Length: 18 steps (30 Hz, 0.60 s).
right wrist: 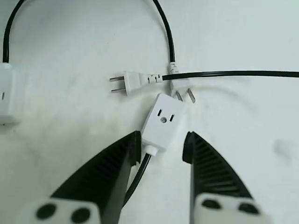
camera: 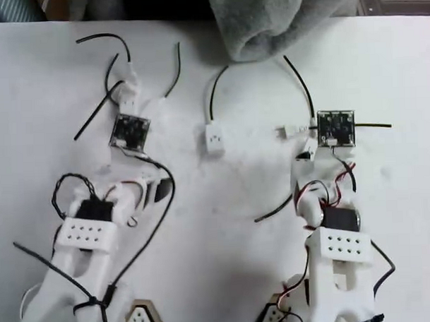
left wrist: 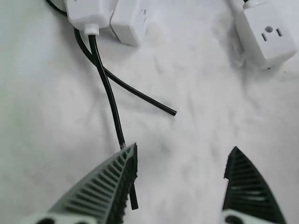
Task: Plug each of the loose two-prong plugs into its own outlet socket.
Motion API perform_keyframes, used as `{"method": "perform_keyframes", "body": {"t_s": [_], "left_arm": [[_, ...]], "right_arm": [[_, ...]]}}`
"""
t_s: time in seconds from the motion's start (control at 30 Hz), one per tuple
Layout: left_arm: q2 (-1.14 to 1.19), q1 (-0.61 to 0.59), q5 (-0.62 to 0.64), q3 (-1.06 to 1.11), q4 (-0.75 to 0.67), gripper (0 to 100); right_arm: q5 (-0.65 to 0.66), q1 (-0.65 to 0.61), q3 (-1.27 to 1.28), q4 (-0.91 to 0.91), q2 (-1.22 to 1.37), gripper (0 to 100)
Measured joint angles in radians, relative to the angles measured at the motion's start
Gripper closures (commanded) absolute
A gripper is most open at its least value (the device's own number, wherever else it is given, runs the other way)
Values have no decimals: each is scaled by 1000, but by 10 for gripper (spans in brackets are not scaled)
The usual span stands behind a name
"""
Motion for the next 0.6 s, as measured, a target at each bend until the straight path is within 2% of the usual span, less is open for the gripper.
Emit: {"method": "perform_keyframes", "body": {"t_s": [0.17,0.4,0.6], "left_arm": [[-3,3,0,11,-14,703],[-5,2,0,11,-18,703],[-5,2,0,11,-18,703]], "right_arm": [[-9,-2,-69,-71,196,836],[-12,9,-308,-26,603,836],[-17,8,-414,-11,766,836]]}}
